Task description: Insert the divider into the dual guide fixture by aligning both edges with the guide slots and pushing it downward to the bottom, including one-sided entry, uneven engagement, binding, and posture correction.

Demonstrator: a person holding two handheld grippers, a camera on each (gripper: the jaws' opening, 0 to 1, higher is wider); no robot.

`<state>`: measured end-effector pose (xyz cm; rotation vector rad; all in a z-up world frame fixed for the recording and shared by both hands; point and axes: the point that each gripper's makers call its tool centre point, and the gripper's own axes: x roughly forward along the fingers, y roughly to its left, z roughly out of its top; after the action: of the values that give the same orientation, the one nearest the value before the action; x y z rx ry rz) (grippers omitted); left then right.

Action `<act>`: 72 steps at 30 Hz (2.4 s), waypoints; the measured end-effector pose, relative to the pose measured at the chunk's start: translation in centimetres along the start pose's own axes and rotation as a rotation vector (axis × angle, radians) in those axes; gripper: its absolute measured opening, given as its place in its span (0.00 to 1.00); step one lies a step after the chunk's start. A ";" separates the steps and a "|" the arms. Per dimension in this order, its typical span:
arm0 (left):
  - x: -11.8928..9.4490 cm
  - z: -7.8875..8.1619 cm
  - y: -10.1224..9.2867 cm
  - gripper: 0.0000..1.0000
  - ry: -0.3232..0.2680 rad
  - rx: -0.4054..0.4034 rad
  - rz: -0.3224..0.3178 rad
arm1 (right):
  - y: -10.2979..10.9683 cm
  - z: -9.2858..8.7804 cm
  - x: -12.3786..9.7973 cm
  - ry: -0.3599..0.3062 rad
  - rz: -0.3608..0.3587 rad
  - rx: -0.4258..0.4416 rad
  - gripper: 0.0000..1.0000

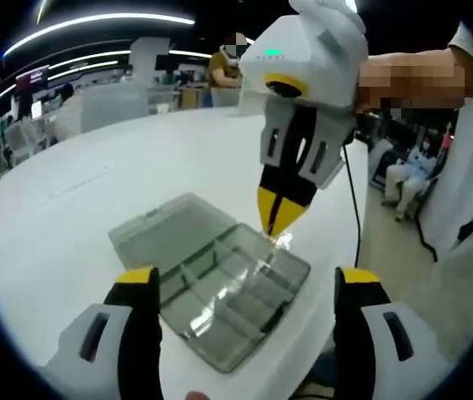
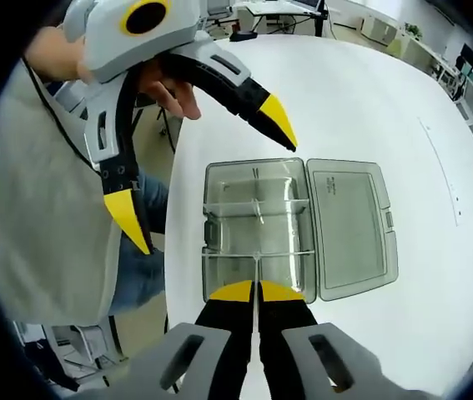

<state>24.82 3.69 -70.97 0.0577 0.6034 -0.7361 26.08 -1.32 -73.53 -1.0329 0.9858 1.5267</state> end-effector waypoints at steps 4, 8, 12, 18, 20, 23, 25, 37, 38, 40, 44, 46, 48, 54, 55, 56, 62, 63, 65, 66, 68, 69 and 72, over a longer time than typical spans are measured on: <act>0.1 0.0 0.1 0.84 0.001 -0.001 0.001 | -0.1 -0.2 0.1 0.011 -0.005 -0.005 0.00; 0.1 0.0 0.1 0.84 0.002 -0.003 0.001 | -0.2 -0.5 0.2 0.015 -0.001 0.003 0.00; 0.2 0.0 0.2 0.83 0.004 -0.003 -0.001 | -0.1 -0.8 0.0 0.034 0.001 -0.001 0.00; 0.3 0.1 0.2 0.83 0.003 -0.003 -0.001 | -0.1 -0.7 0.1 0.032 0.005 -0.004 0.00; 0.4 0.1 0.2 0.83 0.002 -0.004 -0.002 | 0.0 -0.8 0.2 0.048 0.003 -0.013 0.00; 0.4 0.1 0.3 0.83 0.004 -0.004 -0.001 | -0.1 -0.9 0.1 0.061 0.003 -0.016 0.00; 0.4 0.0 0.4 0.83 0.005 -0.004 0.000 | -0.1 -0.9 0.2 0.063 0.002 -0.018 0.00; 0.3 0.0 0.6 0.83 0.007 -0.002 0.004 | -0.1 -0.9 0.2 0.084 0.003 -0.020 0.00; 0.3 0.1 0.6 0.83 0.006 -0.002 0.004 | -0.1 -0.9 0.3 0.088 0.001 -0.023 0.00; 0.3 0.1 0.6 0.83 0.005 -0.001 0.005 | -0.1 -0.8 0.4 0.099 -0.002 -0.035 0.00; 0.3 0.2 0.5 0.83 0.007 0.002 0.004 | -0.2 -0.7 0.6 0.125 -0.011 -0.049 0.00; 0.2 0.2 0.5 0.83 0.005 0.002 0.005 | -0.1 -0.7 0.7 0.138 -0.013 -0.062 0.00; 0.2 0.2 0.6 0.83 0.007 0.003 0.006 | -0.2 -0.7 0.8 0.149 -0.016 -0.071 0.00; 0.2 0.2 0.5 0.83 0.005 0.002 0.007 | -0.3 -0.7 1.1 0.171 -0.011 -0.066 0.00; 0.2 0.2 0.5 0.83 0.005 0.002 0.007 | -0.3 -0.7 1.1 0.174 -0.009 -0.068 0.00; 0.2 0.2 0.5 0.83 0.003 0.000 0.007 | -0.4 -0.7 1.2 0.177 -0.010 -0.071 0.00; 0.2 0.1 0.5 0.83 0.000 -0.003 0.009 | -0.5 -1.0 1.8 0.182 -0.006 -0.085 0.00; 0.2 0.1 0.5 0.83 0.000 -0.003 0.009 | -0.5 -0.9 1.8 0.182 -0.005 -0.081 0.00; 0.2 0.1 0.5 0.83 -0.001 -0.005 0.011 | -0.5 -0.9 2.0 0.186 -0.005 -0.085 0.00; 0.1 0.1 0.6 0.82 -0.001 -0.006 0.011 | -0.5 -1.0 2.1 0.186 -0.004 -0.080 0.00; 0.1 0.1 0.6 0.82 -0.001 -0.006 0.013 | -0.5 -1.1 2.3 0.184 -0.003 -0.075 0.00; 0.1 0.1 0.6 0.82 -0.002 -0.007 0.013 | -0.5 -1.1 2.4 0.180 -0.002 -0.068 0.00; 0.0 0.0 0.7 0.82 -0.002 -0.012 0.017 | -0.6 -1.2 2.7 0.177 0.000 -0.071 0.00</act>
<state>25.26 4.20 -71.03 0.0514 0.6047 -0.7163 26.45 -1.59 -76.50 -1.2344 1.0590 1.4983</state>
